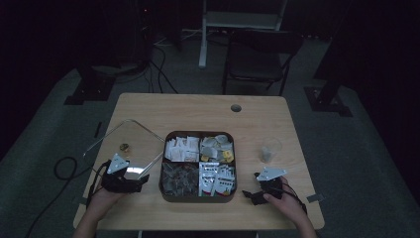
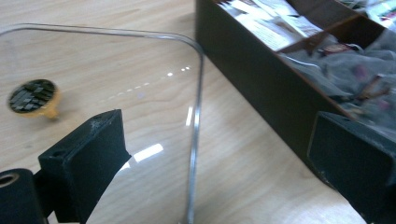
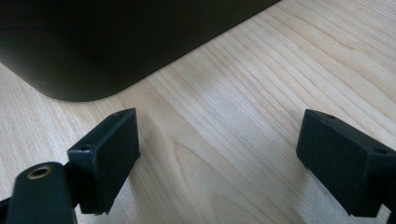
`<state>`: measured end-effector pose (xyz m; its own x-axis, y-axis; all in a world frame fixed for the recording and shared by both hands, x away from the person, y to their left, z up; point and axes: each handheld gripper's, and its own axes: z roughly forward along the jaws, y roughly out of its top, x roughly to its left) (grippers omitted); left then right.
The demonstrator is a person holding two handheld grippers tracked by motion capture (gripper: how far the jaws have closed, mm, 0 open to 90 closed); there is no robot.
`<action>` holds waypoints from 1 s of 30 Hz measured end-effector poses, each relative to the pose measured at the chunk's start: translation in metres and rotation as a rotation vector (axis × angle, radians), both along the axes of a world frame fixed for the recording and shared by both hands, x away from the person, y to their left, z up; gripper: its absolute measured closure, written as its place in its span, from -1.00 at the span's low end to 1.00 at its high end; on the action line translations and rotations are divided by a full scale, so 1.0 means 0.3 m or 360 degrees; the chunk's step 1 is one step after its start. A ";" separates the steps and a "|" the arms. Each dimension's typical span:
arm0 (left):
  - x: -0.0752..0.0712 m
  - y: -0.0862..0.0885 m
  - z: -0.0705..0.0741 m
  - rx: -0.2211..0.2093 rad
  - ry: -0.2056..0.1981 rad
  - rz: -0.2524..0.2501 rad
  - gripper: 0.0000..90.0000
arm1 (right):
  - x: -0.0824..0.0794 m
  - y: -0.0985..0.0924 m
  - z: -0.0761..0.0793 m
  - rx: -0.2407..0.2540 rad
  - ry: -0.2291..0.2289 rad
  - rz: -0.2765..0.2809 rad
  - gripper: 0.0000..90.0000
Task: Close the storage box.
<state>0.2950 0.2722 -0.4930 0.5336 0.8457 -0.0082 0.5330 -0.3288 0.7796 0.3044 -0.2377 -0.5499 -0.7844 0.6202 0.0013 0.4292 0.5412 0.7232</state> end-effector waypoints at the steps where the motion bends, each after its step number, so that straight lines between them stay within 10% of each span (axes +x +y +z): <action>1: 0.000 0.000 0.000 0.0000 0.0000 0.0000 -0.89 | 0.000 0.000 0.000 0.0000 0.0000 0.0000 -0.72; 30: 0.177 0.104 -0.042 -0.0059 -0.0059 0.0489 -0.88 | 0.000 0.000 0.000 0.0000 -0.0001 0.0001 -0.72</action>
